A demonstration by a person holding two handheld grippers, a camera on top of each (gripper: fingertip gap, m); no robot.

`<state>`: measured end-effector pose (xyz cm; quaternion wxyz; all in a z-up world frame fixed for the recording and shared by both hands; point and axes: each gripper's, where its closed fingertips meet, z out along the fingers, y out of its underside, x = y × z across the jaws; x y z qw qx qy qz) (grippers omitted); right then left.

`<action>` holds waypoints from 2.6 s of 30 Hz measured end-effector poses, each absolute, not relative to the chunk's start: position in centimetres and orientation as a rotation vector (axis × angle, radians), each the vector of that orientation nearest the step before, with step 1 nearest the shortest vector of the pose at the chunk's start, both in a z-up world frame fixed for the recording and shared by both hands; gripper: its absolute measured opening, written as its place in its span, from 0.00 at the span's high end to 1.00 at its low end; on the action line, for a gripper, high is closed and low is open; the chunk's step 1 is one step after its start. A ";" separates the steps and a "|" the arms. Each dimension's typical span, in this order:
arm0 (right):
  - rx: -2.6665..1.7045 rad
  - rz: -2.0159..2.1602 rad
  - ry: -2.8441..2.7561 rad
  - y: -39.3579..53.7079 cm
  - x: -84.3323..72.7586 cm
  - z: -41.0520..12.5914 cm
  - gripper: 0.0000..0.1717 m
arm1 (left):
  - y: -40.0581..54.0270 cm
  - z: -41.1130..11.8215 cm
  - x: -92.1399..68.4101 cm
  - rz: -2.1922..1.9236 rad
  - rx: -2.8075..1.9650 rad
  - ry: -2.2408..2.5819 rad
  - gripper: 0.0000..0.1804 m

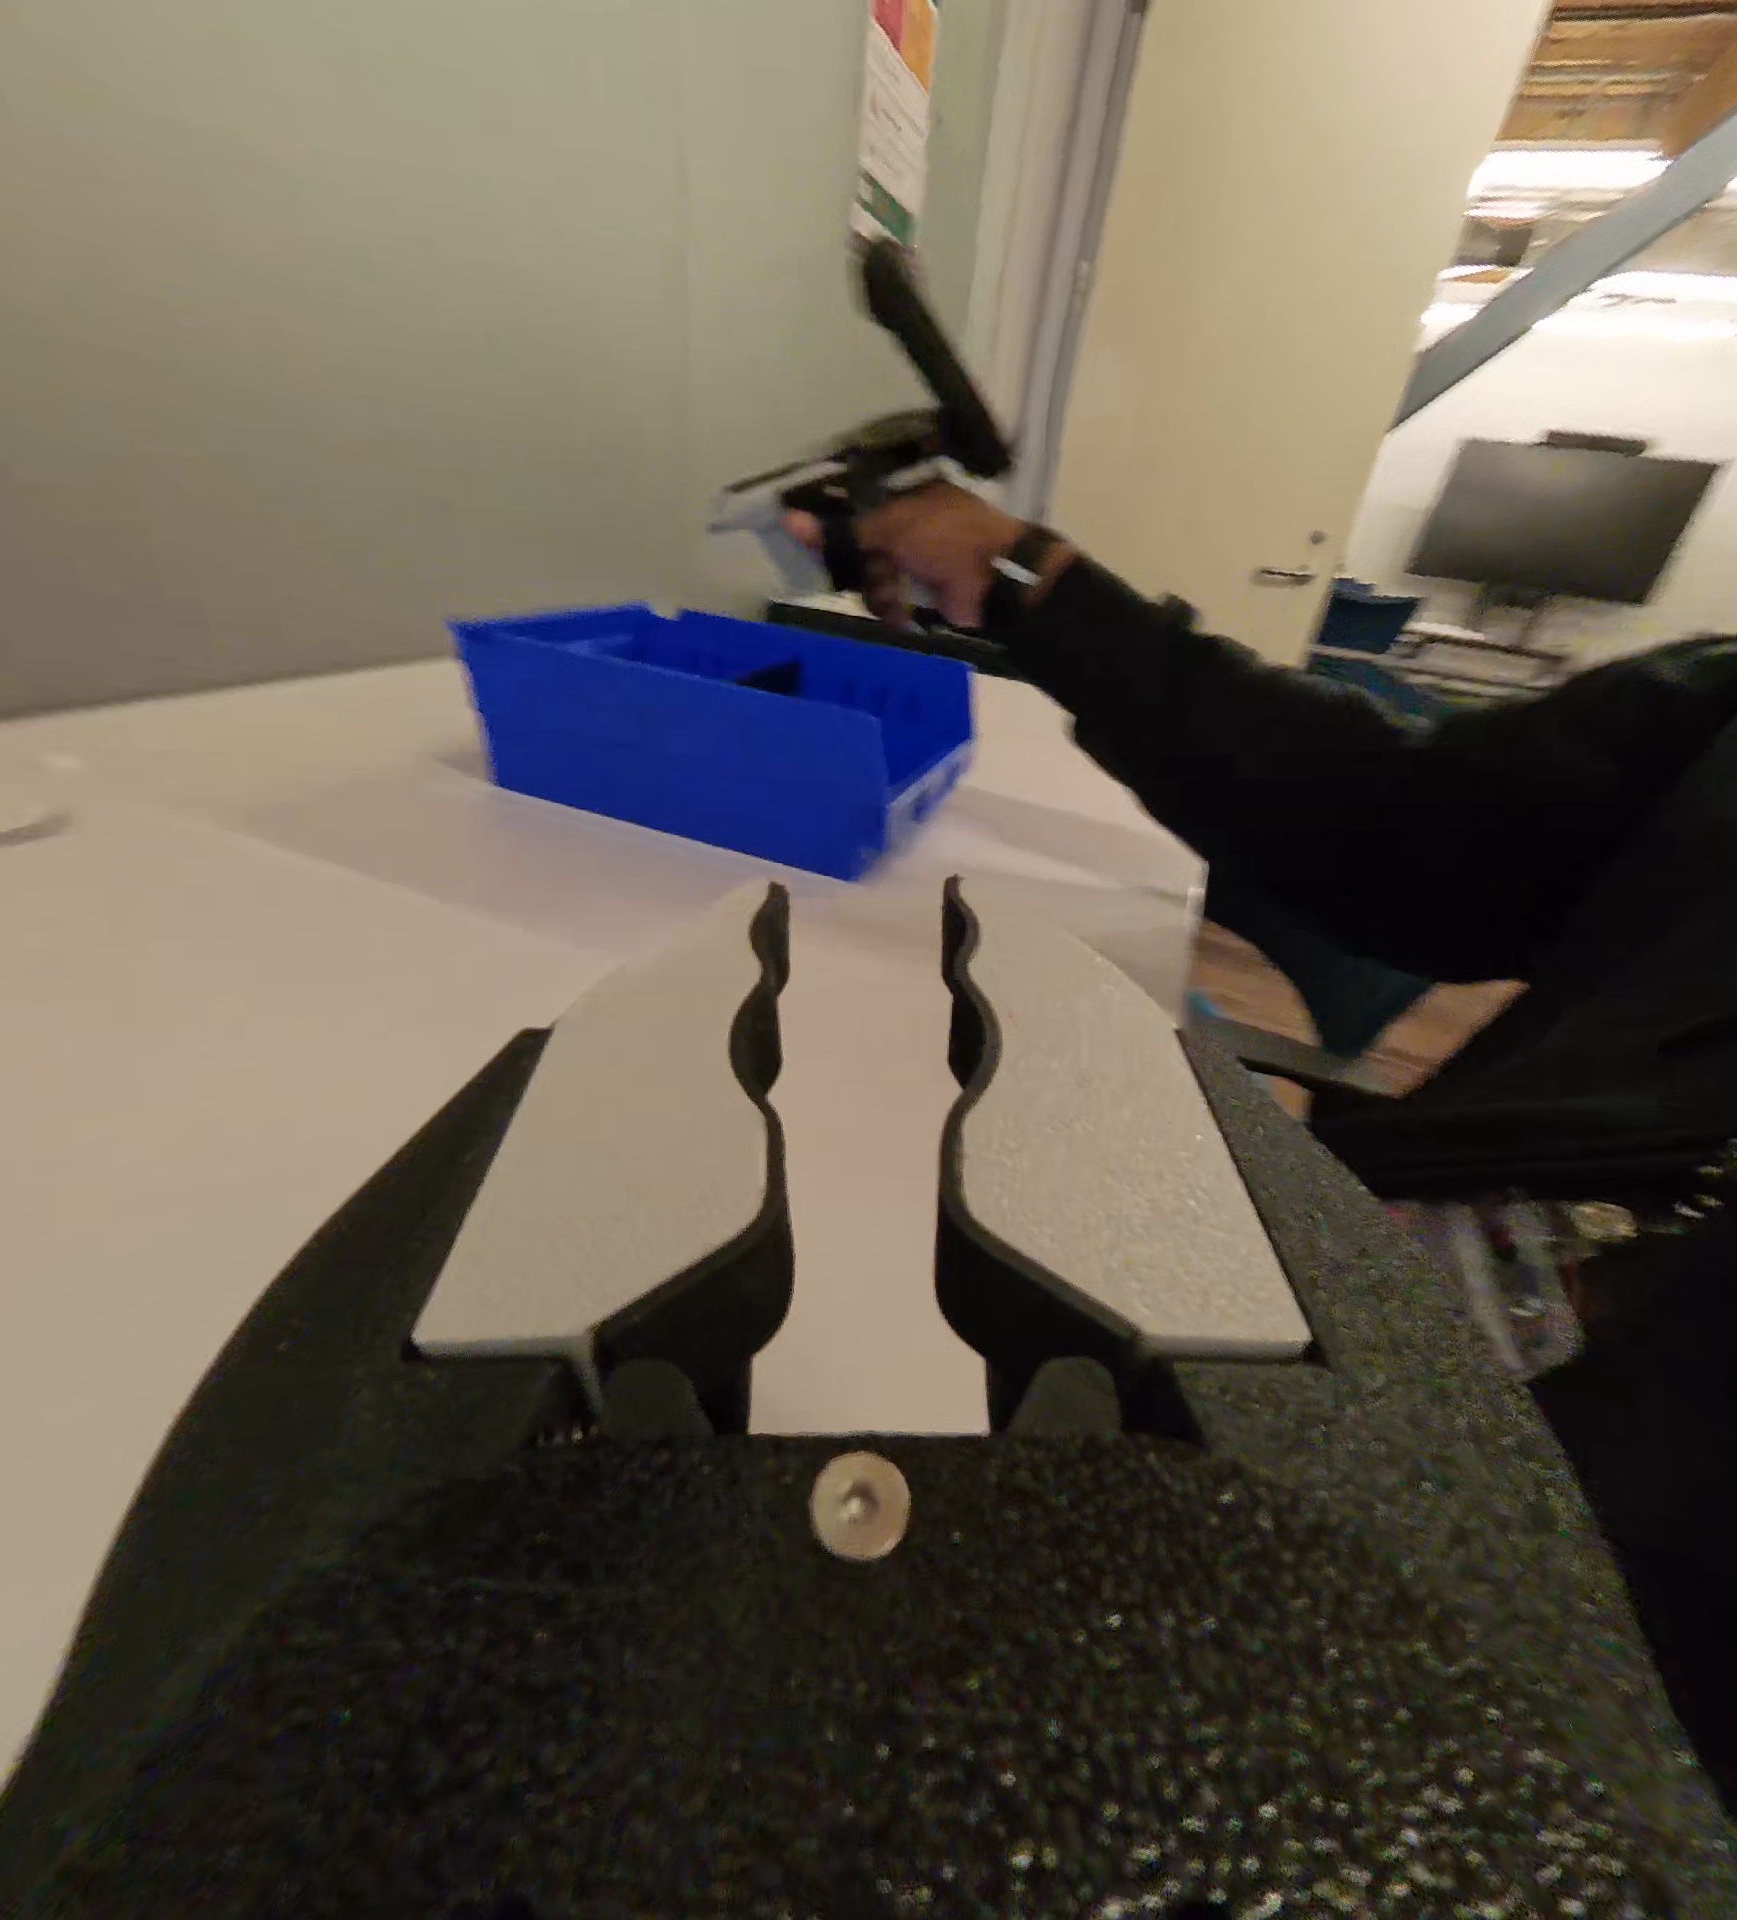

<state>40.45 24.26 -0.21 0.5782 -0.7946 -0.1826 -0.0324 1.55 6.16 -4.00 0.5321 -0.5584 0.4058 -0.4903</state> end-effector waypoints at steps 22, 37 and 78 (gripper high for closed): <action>-1.137 0.325 -0.887 3.1 14.2 5.2 0.84 | 36.9 -10.9 -17.3 -0.292 -2.273 0.708 0.74; -1.203 0.331 -0.996 3.6 9.9 0.4 0.84 | 39.0 -17.1 -18.1 -0.233 -2.590 0.625 0.87; -0.906 0.162 -0.811 4.0 2.7 2.8 0.84 | 4.5 4.7 5.9 -1.734 -1.061 0.474 0.91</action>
